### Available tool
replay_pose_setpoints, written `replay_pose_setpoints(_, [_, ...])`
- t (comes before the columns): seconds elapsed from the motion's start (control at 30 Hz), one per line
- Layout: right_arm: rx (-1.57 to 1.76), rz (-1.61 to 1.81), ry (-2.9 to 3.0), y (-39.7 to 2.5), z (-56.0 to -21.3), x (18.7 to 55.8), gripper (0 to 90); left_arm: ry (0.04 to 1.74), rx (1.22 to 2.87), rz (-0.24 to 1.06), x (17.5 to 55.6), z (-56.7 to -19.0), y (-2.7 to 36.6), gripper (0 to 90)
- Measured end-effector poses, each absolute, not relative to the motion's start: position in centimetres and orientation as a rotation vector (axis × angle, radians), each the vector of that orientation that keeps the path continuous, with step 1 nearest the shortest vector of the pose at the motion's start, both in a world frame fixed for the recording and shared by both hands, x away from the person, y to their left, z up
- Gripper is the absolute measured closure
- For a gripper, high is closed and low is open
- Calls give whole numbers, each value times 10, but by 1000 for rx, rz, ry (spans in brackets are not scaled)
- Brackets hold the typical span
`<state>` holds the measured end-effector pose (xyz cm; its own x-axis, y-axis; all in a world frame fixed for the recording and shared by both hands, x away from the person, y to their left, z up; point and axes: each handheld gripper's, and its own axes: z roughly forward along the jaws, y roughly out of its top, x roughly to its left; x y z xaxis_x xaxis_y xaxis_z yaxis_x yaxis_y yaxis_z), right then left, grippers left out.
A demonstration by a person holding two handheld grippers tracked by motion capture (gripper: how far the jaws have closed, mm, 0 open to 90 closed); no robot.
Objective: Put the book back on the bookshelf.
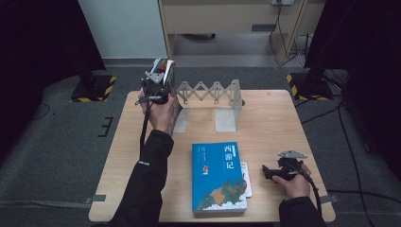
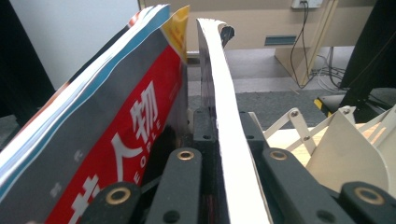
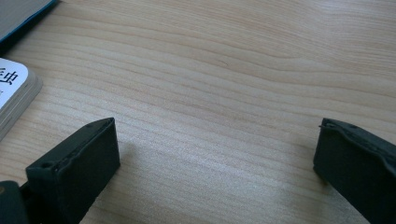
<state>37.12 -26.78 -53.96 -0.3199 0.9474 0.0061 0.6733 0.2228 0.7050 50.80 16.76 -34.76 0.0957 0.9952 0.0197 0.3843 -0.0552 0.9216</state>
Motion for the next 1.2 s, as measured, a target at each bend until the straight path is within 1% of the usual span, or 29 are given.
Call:
replay_pose_setpoints(0.07, [1494, 861, 2075, -268, -540, 371, 5, 1405, 1569, 947, 507, -347, 168, 803])
replay_pose_setpoints(0.1, [1493, 861, 2075, -268, -540, 371, 5, 1397, 1559, 941, 506, -347, 168, 781])
replay_pose_setpoints(0.13, [1493, 861, 2075, -268, -540, 371, 5, 1392, 1557, 942, 505, -346, 168, 731])
replay_pose_setpoints(0.27, [1491, 861, 2076, -268, -540, 371, 5, 1379, 1560, 948, 499, -344, 165, 620])
replay_pose_setpoints(0.37, [1493, 861, 2075, -268, -540, 371, 5, 1381, 1571, 929, 495, -342, 165, 559])
replay_pose_setpoints(0.47, [1493, 861, 2075, -268, -540, 371, 5, 1373, 1586, 939, 490, -342, 166, 515])
replay_pose_setpoints(0.7, [1494, 861, 2075, -268, -540, 371, 5, 1340, 1572, 910, 475, -340, 172, 468])
replay_pose_setpoints(0.73, [1493, 861, 2075, -268, -540, 371, 5, 1321, 1564, 892, 469, -338, 173, 457])
replay_pose_setpoints(1.0, [1493, 861, 2075, -268, -540, 371, 5, 1235, 1565, 871, 448, -337, 176, 391])
replay_pose_setpoints(1.2, [1493, 861, 2075, -268, -540, 371, 5, 1218, 1537, 856, 432, -341, 186, 368])
